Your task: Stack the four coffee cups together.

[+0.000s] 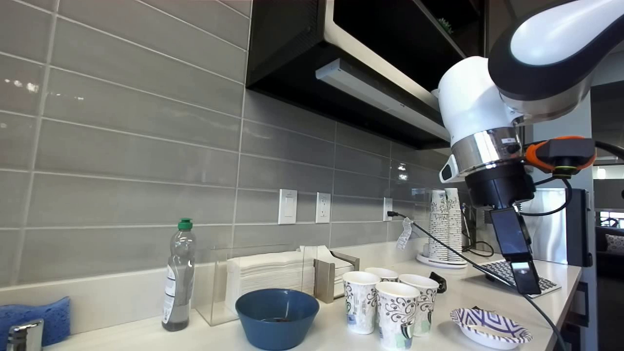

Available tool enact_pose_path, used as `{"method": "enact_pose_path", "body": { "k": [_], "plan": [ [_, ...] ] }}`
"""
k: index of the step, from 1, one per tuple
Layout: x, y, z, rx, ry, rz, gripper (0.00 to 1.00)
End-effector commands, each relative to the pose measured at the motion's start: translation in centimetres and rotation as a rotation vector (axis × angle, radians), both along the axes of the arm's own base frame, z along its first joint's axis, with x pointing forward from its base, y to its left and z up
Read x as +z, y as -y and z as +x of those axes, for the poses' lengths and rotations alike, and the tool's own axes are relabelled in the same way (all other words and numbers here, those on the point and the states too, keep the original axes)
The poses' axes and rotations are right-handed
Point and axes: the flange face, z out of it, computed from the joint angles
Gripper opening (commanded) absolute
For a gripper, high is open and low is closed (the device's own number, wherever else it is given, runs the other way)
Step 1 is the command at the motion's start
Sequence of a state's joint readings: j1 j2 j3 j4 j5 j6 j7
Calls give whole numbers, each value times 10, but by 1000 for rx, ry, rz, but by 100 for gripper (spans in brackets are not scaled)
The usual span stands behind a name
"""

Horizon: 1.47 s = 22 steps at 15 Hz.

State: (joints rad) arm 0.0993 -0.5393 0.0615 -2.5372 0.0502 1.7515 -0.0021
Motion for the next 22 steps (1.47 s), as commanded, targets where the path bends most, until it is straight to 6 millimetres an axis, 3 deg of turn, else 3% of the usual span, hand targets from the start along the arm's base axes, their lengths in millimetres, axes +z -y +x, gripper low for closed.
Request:
{"method": "enact_pose_path", "body": {
  "k": [1, 9, 22],
  "plan": [
    [0, 0, 0, 0, 0, 0, 100],
    [15, 9, 26, -183, 172, 1, 100],
    [-9, 36, 76, -573, 249, -10, 100]
  ]
}}
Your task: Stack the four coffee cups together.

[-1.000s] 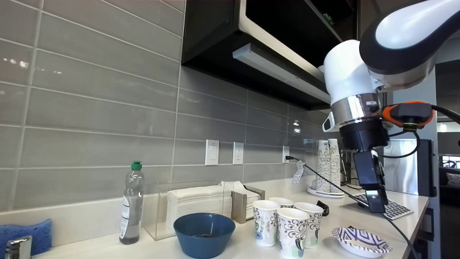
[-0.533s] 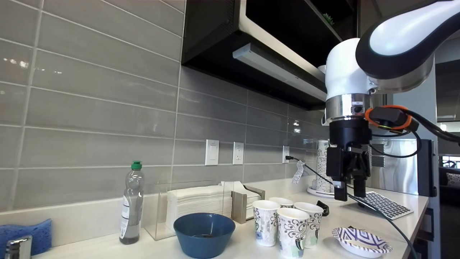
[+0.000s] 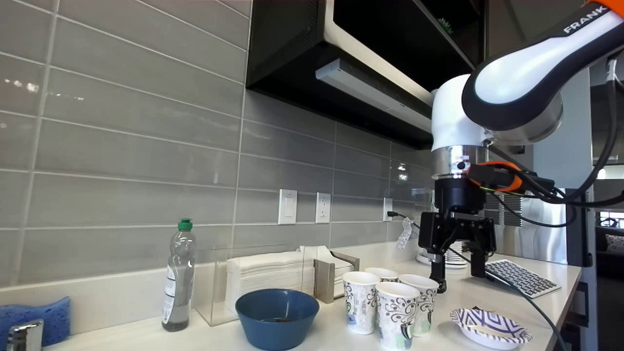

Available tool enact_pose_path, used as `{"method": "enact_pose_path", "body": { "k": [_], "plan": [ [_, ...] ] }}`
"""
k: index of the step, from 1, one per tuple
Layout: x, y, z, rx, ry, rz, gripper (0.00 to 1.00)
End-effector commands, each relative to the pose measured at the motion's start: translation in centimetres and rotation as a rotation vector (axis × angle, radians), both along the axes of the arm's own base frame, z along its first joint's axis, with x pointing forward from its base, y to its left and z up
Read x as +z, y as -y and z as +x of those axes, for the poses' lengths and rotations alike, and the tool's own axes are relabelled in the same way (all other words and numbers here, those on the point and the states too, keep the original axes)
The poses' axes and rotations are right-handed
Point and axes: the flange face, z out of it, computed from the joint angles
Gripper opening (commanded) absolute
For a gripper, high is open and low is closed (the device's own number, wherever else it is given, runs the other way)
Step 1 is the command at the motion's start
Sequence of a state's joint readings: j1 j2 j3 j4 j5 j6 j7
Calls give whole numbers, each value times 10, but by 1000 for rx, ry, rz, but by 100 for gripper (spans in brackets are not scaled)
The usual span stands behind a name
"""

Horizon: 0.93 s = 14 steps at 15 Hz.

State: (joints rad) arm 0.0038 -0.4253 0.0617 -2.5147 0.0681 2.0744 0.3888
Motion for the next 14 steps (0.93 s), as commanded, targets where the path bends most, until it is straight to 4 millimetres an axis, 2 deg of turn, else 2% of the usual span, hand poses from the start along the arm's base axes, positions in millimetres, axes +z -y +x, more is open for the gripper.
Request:
{"method": "enact_pose_path", "body": {
  "k": [1, 5, 14],
  "plan": [
    [0, 8, 22, -93, 44, 4, 100],
    [-14, 15, 35, -146, 48, 18, 100],
    [-40, 25, 42, -252, 90, -1, 100]
  ]
}}
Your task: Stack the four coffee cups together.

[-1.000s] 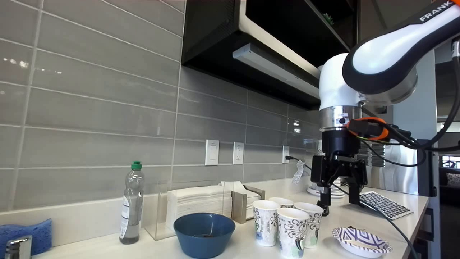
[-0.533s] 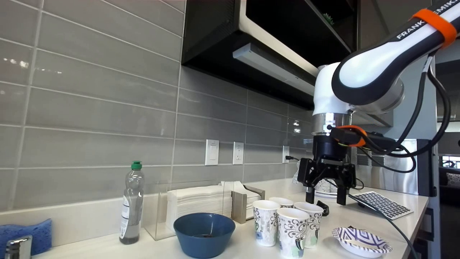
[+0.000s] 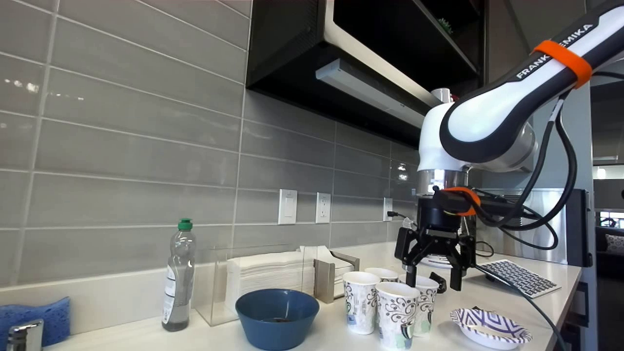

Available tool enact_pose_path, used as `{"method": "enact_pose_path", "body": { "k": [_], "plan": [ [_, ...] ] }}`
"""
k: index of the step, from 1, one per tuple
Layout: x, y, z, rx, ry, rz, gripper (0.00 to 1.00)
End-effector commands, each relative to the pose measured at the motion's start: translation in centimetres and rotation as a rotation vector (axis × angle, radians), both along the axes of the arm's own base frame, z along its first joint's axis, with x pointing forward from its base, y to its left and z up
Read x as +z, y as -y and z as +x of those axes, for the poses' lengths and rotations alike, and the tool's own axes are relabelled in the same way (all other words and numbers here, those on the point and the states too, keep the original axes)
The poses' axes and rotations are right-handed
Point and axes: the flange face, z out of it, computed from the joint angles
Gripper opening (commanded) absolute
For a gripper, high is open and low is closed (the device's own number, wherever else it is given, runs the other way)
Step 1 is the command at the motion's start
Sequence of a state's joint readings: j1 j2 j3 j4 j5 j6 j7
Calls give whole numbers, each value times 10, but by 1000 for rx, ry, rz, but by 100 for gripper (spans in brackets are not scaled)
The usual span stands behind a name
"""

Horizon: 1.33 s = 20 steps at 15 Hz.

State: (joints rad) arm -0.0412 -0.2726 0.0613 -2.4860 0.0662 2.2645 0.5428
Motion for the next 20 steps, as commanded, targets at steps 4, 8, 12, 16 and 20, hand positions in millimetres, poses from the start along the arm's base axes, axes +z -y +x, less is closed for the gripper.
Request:
{"method": "enact_pose_path", "body": {
  "k": [4, 8, 12, 16, 20],
  "plan": [
    [-11, 10, 3, -86, 46, -11, 100],
    [-16, 13, 5, -115, 51, -19, 100],
    [-17, 15, 6, -142, 76, -25, 100],
    [-20, 19, 7, -158, 80, -17, 100],
    [-25, 26, 2, -161, 65, -27, 100]
  ]
}}
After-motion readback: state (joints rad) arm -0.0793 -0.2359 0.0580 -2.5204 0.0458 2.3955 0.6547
